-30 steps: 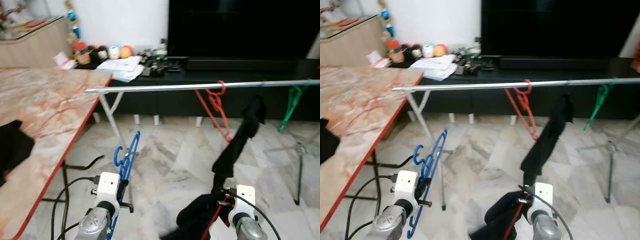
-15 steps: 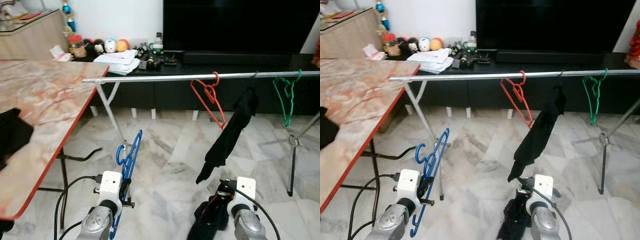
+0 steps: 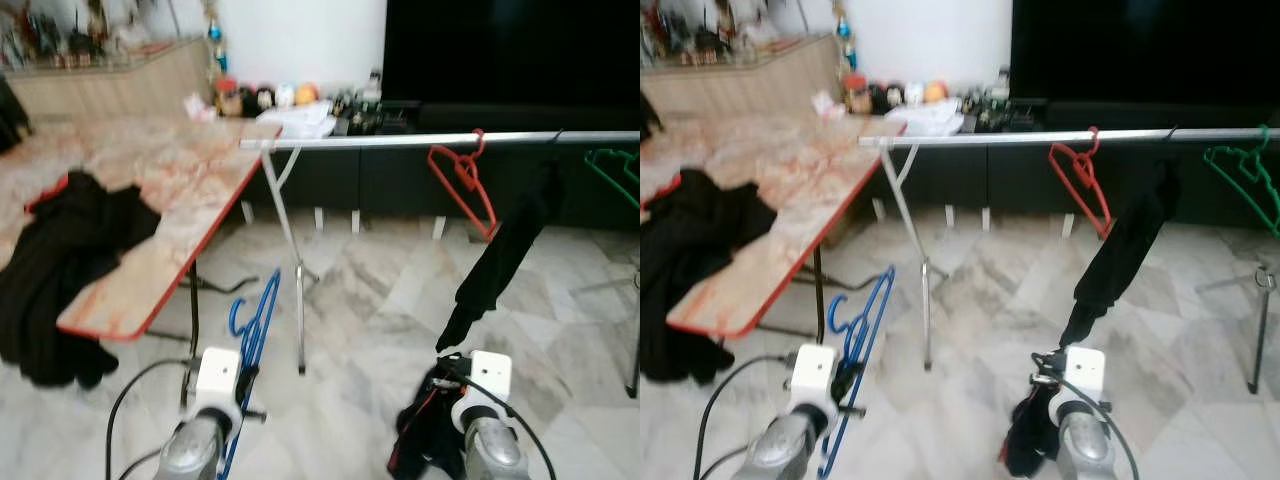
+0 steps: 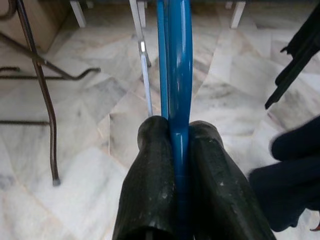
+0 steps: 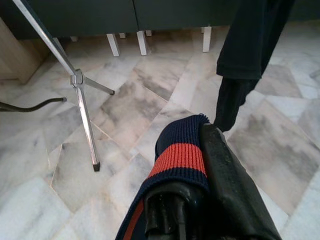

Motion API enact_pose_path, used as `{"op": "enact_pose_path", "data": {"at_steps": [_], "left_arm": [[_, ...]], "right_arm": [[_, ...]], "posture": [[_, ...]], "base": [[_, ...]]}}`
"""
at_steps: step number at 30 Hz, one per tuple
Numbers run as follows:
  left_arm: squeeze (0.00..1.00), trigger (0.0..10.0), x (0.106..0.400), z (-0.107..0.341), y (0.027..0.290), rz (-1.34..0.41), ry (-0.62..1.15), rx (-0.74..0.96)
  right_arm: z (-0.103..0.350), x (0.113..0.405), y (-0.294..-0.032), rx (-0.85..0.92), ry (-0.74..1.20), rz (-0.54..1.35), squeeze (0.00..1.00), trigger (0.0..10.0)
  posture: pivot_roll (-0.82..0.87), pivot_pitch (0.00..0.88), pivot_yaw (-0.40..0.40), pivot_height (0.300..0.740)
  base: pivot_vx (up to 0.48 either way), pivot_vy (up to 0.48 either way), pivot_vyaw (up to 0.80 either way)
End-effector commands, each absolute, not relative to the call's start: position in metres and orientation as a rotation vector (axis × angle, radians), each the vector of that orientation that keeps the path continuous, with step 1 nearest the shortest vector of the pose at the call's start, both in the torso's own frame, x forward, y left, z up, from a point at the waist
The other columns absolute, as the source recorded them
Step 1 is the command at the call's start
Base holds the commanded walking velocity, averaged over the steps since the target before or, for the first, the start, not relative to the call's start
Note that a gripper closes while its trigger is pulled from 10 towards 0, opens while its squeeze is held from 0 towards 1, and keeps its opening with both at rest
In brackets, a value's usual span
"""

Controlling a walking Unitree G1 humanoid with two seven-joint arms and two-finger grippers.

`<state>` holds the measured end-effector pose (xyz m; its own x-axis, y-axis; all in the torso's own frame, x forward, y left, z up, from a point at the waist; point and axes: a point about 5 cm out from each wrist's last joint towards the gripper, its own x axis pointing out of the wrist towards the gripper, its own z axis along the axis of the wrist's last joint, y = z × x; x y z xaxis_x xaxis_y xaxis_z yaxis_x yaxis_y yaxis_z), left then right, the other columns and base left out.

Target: Hang hanger

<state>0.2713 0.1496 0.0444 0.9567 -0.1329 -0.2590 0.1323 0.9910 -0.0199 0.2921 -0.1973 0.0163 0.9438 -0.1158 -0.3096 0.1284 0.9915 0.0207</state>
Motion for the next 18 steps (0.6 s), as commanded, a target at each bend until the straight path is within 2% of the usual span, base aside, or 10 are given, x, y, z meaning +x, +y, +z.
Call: {"op": "enact_pose_path", "data": {"at_steps": [1,16,18], "left_arm": [[0.00,10.0,0.2706,0.0452,0.1520,-0.134,0.261,-0.008],[0.00,10.0,0.2702,0.0445,0.1510,-0.144,0.269,-0.005],[0.00,10.0,0.2703,0.0446,0.1508,-0.147,0.270,-0.004]], "right_arm": [[0.0210,0.2938,-0.1954,0.036,0.293,-0.122,0.00,10.0],[0.0258,0.2936,-0.1941,0.023,0.298,-0.114,0.00,10.0],[0.0263,0.2939,-0.1940,0.019,0.299,-0.110,0.00,10.0]], "posture": [[-0.03,0.018,0.058,0.740],[-0.03,0.019,0.055,0.740],[-0.03,0.019,0.055,0.740]], "base": [[-0.307,0.000,0.00],[-0.298,0.000,0.00],[0.000,0.000,0.00]]}}
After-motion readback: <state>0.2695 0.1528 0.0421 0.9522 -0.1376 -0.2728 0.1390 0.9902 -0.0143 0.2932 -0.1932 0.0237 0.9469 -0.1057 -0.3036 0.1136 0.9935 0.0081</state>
